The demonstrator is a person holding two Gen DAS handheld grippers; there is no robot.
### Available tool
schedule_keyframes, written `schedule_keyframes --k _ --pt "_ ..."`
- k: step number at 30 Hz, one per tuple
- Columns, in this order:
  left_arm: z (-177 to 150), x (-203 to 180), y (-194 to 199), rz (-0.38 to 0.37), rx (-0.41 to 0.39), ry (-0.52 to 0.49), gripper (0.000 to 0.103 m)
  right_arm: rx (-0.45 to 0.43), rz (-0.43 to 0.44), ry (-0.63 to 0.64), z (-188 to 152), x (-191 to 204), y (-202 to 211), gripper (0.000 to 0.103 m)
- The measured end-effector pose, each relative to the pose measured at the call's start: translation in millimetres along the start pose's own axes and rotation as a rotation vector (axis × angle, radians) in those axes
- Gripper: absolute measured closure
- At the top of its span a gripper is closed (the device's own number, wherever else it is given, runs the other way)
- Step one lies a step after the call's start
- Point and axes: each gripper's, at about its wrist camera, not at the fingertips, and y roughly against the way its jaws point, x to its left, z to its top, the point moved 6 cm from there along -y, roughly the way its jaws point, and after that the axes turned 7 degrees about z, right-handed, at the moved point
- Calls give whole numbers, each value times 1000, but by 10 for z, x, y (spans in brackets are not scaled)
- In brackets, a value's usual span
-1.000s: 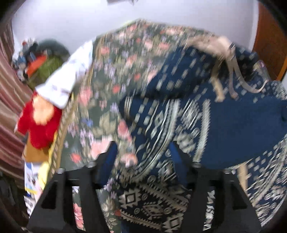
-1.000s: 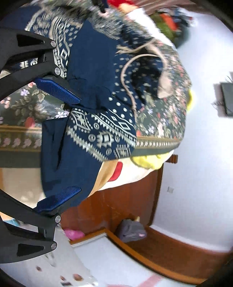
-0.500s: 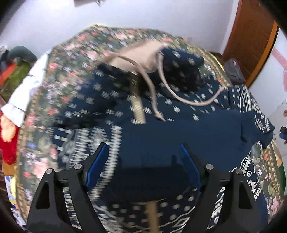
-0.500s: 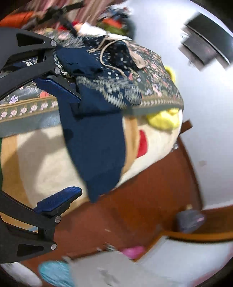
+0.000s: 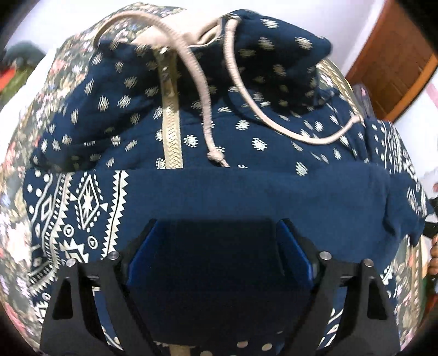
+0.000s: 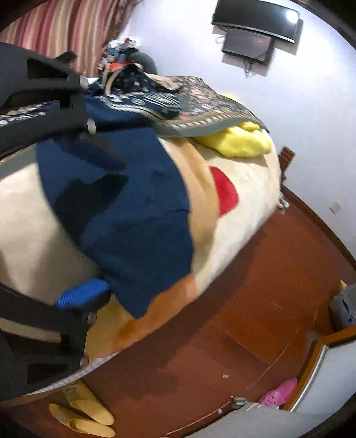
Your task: Fold large clothes
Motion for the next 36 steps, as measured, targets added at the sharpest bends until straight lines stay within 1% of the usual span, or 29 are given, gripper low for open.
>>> schedule_keyframes --k 1,2,3,5,7,9,12,15,18,19,23,26,29,31,33,34,36 --pt "-3 1 -8 -4 0 5 15 -11 -17 0 40 -8 -10 62" --pt "-5 -1 -5 -4 -1 5 15 -26 -29 2 75 -9 -5 70" --pt "-6 16 4 -1 -2 1 15 -40 -33 9 104 -3 12 74" --pt "-8 38 40 18 -7 -15 16 -66 -24 41 153 90 78 85" --pt "-12 46 114 41 -15 -44 16 -90 -14 77 181 246 176 87" --pt "-11 35 221 63 -41 -73 16 -126 11 132 206 500 332 88" --pt "-5 70 459 79 -93 -97 16 -176 60 225 247 992 621 88" --pt "10 147 712 76 -149 -98 16 -230 108 336 273 1611 945 88" --pt "6 307 943 59 -189 -73 16 -270 174 443 231 2296 1255 88" --pt "-6 363 1021 53 -200 -60 16 -277 189 463 207 2440 1316 88" --pt "-18 591 1263 52 -238 -13 16 -300 261 591 -27 3290 1531 88" --pt "-78 803 1376 64 -260 12 16 -279 289 661 -267 3715 1481 88" --pt "-159 1056 1520 83 -286 31 16 -211 319 713 -612 4070 1245 88" --pt "-218 1222 1602 91 -302 46 16 -164 332 742 -869 4237 1051 88" --pt "-286 1396 1689 96 -314 64 16 -96 347 773 -1182 4430 758 88" --pt "-320 1484 1728 100 -319 74 16 -74 350 782 -1302 4455 669 88" --pt "-399 1661 1792 109 -325 89 16 -4 348 813 -1643 4584 345 88"
